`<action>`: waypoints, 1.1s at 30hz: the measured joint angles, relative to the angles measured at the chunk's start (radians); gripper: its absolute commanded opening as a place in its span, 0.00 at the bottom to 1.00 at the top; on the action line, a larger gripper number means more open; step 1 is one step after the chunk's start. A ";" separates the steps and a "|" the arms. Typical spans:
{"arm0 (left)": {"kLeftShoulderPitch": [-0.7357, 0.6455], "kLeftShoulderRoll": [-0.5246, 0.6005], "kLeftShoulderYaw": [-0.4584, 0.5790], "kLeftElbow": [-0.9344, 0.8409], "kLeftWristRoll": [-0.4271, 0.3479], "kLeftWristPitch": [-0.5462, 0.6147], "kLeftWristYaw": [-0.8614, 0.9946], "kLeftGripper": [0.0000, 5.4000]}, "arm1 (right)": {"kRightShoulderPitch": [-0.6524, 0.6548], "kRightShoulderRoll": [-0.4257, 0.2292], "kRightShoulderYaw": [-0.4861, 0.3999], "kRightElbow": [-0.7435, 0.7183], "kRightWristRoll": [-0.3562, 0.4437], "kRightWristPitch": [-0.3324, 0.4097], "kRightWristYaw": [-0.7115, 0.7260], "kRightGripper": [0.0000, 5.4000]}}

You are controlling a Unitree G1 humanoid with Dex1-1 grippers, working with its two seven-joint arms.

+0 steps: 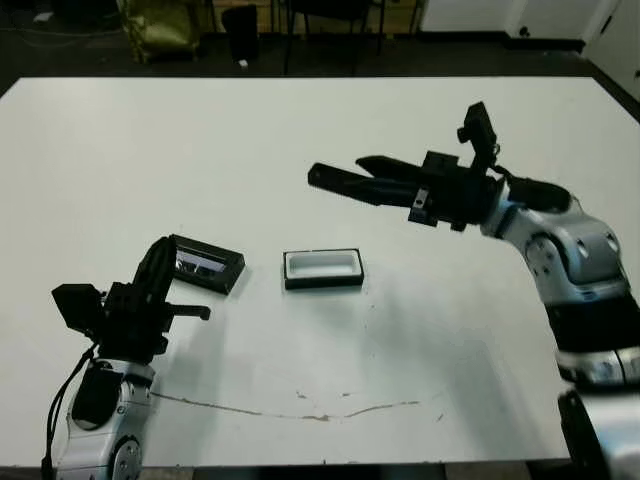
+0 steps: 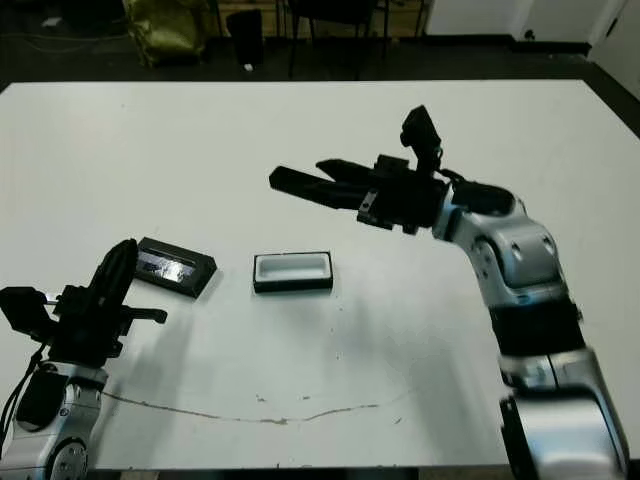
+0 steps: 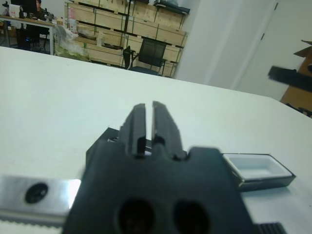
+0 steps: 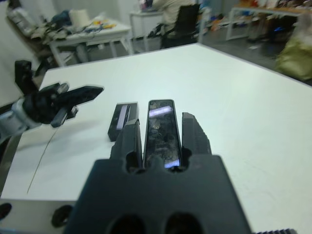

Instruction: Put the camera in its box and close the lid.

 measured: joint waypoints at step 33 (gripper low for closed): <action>0.001 0.000 -0.002 0.002 0.007 -0.006 0.005 0.00 | -0.158 0.108 0.069 0.410 -0.207 -0.197 0.398 0.10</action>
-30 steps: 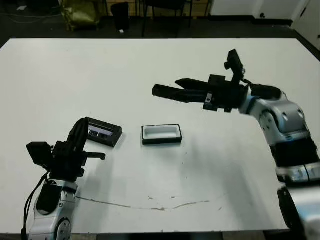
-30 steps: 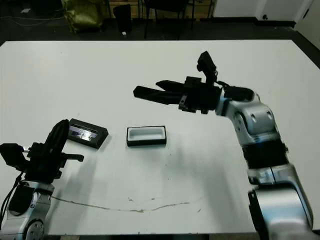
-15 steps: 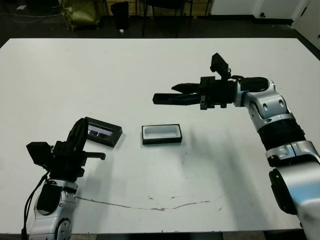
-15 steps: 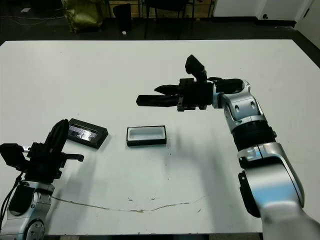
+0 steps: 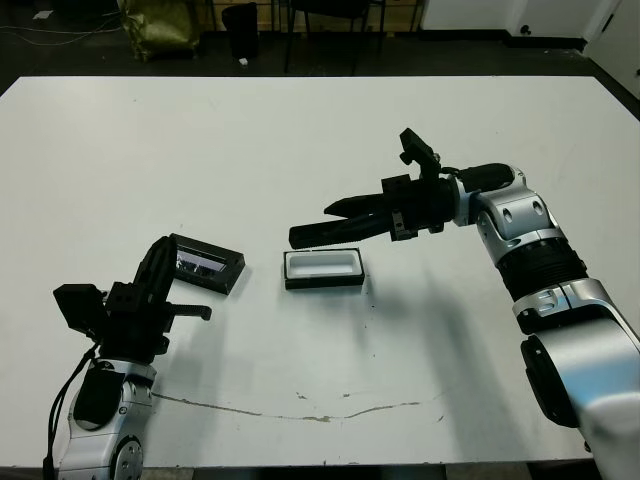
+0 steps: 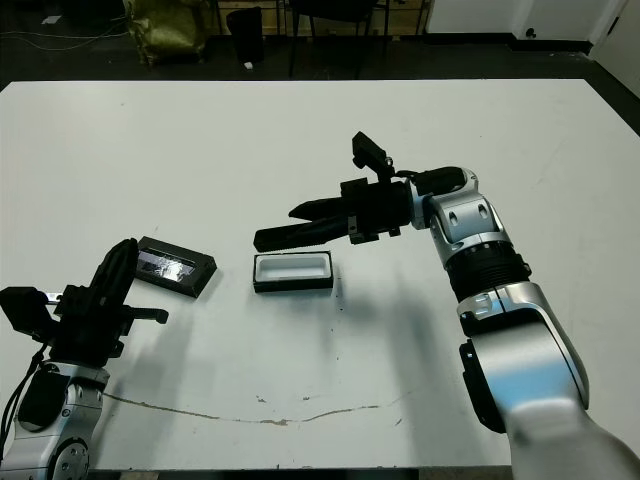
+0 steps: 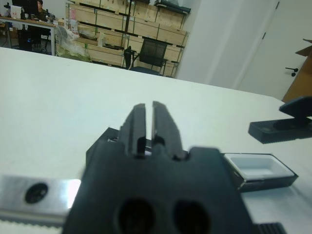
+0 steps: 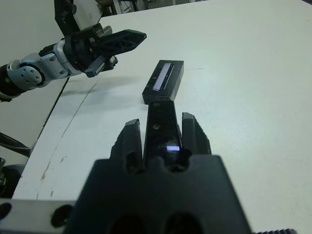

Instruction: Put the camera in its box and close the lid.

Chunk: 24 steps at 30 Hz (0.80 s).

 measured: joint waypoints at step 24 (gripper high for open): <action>0.001 0.000 -0.001 0.003 0.004 -0.006 0.002 0.00 | 0.000 0.004 0.007 0.001 -0.037 -0.003 -0.009 0.10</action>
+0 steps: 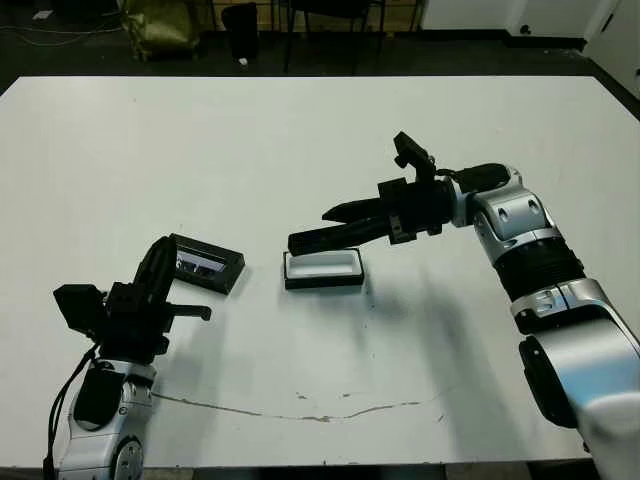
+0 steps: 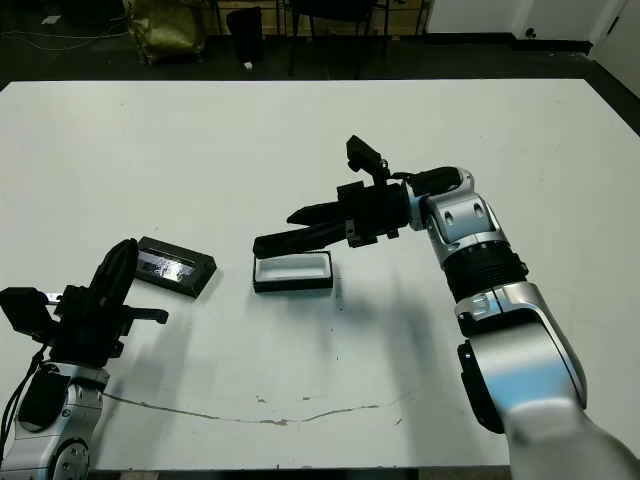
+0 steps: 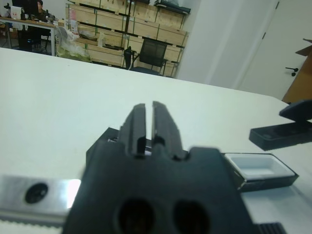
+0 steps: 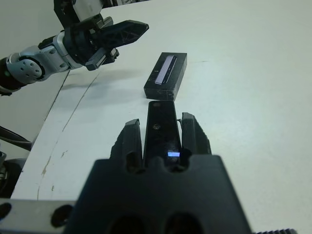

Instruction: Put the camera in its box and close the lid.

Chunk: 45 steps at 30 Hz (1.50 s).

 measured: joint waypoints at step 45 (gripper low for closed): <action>0.004 -0.001 -0.002 0.002 0.001 -0.007 -0.002 0.00 | 0.006 0.012 0.039 0.080 -0.105 -0.124 -0.062 0.10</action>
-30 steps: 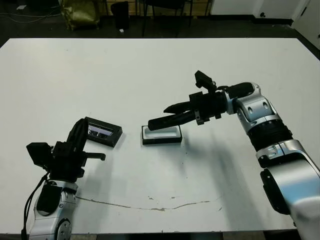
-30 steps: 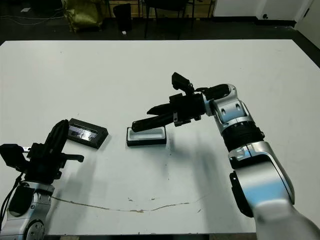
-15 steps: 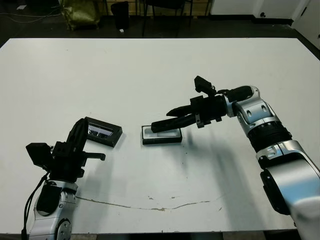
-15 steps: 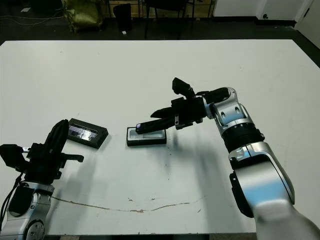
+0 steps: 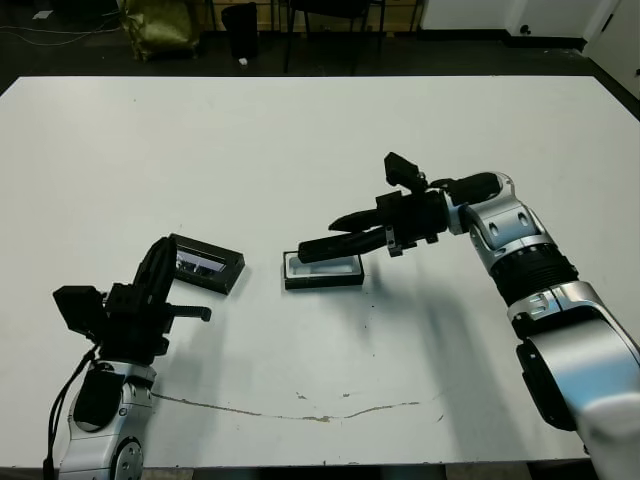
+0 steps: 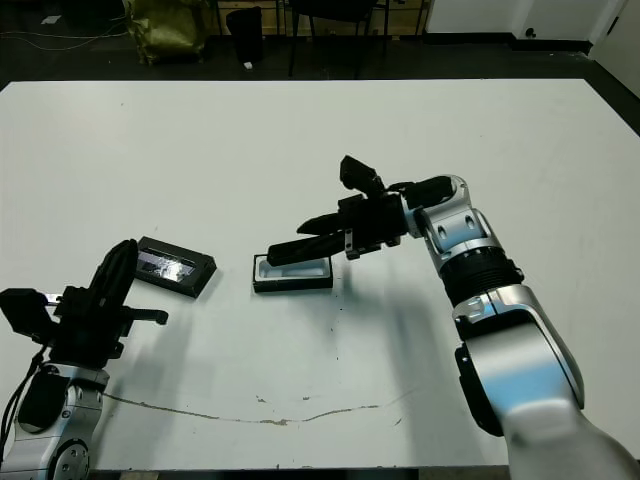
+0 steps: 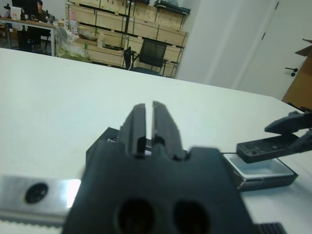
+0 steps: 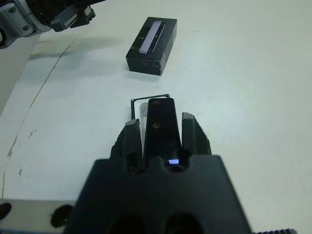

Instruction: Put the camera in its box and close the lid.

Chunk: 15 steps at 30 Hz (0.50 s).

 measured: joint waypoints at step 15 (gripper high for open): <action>-0.005 0.000 0.000 0.001 -0.013 0.002 -0.008 0.00 | -0.003 0.025 -0.052 0.000 0.068 0.017 0.045 0.10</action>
